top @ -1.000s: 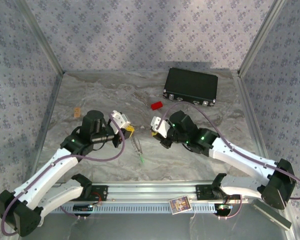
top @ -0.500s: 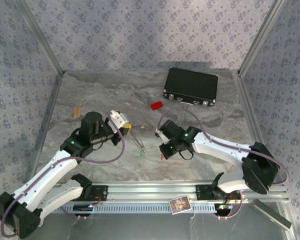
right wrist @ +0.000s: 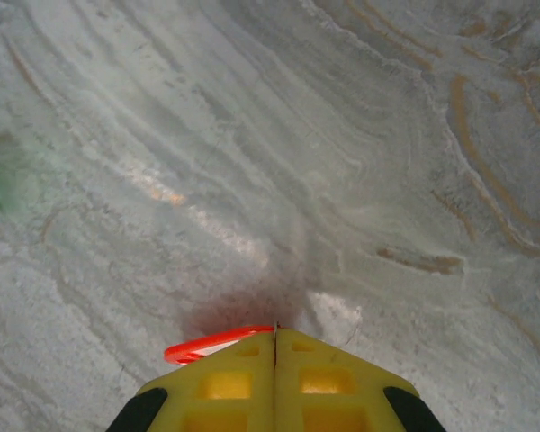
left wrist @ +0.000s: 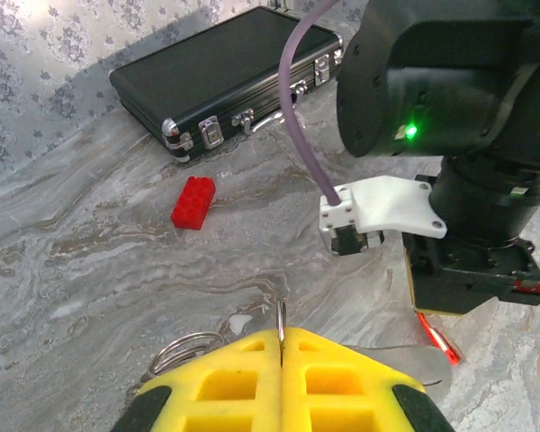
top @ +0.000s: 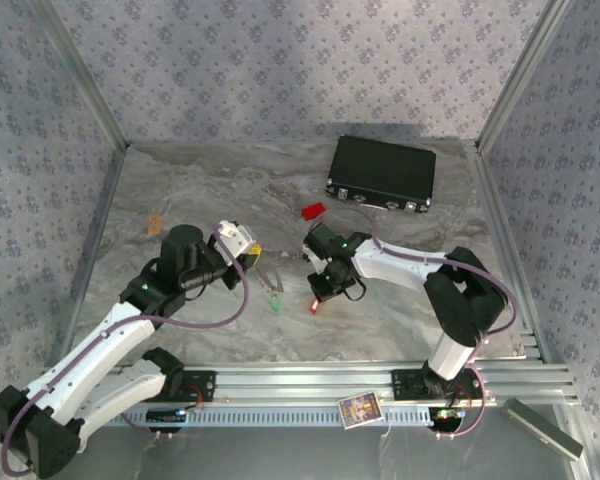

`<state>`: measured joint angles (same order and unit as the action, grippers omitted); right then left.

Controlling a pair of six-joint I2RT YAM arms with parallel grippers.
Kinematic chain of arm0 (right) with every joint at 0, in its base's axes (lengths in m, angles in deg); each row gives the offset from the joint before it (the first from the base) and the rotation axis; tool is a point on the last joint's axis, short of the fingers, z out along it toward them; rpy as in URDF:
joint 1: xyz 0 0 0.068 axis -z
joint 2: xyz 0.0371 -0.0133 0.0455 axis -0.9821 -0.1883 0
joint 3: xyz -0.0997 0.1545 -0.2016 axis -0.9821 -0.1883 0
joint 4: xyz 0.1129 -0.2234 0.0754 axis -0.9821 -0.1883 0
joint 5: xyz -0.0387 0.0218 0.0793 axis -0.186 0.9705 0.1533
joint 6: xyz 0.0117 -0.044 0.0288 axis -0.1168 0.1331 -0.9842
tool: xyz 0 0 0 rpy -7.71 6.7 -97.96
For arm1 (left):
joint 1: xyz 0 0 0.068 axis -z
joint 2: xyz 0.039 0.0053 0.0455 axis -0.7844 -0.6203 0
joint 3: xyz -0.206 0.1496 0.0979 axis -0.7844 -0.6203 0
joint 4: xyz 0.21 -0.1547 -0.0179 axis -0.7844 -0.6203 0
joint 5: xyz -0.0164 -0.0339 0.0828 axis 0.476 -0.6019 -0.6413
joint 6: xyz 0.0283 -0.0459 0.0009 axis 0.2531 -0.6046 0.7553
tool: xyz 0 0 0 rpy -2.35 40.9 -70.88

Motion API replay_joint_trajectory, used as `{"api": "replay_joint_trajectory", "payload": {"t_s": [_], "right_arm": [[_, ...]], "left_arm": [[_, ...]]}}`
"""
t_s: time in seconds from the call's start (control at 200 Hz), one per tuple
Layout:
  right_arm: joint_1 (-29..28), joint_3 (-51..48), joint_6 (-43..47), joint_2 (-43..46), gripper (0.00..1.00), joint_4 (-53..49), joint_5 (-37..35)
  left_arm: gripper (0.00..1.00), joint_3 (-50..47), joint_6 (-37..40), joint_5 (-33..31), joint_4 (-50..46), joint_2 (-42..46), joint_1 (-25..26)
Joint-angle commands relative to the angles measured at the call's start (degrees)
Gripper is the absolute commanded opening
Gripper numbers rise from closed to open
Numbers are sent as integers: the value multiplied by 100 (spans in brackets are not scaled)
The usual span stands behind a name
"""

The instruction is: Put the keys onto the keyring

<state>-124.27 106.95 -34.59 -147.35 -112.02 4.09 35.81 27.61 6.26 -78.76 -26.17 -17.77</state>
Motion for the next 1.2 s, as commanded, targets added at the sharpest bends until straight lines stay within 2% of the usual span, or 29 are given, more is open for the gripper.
{"api": "replay_joint_trajectory", "payload": {"t_s": [0.0, 0.45, 0.57, 0.884, 1.199], "right_arm": [[99, 184, 47, -214, 0, -62, 135], [228, 161, 81, -446, 0, -24, 210], [235, 159, 87, -428, 7, -24, 210], [232, 164, 89, -411, 11, -28, 197], [225, 193, 125, -440, 9, -76, 228]], "left_arm": [[0, -37, -18, 23, 336, 81, 35], [0, -35, 16, 27, 345, 45, 38], [0, -36, 13, 23, 344, 46, 35], [0, -33, 22, 14, 347, 44, 37], [0, -31, 34, 21, 325, 61, 32]]}}
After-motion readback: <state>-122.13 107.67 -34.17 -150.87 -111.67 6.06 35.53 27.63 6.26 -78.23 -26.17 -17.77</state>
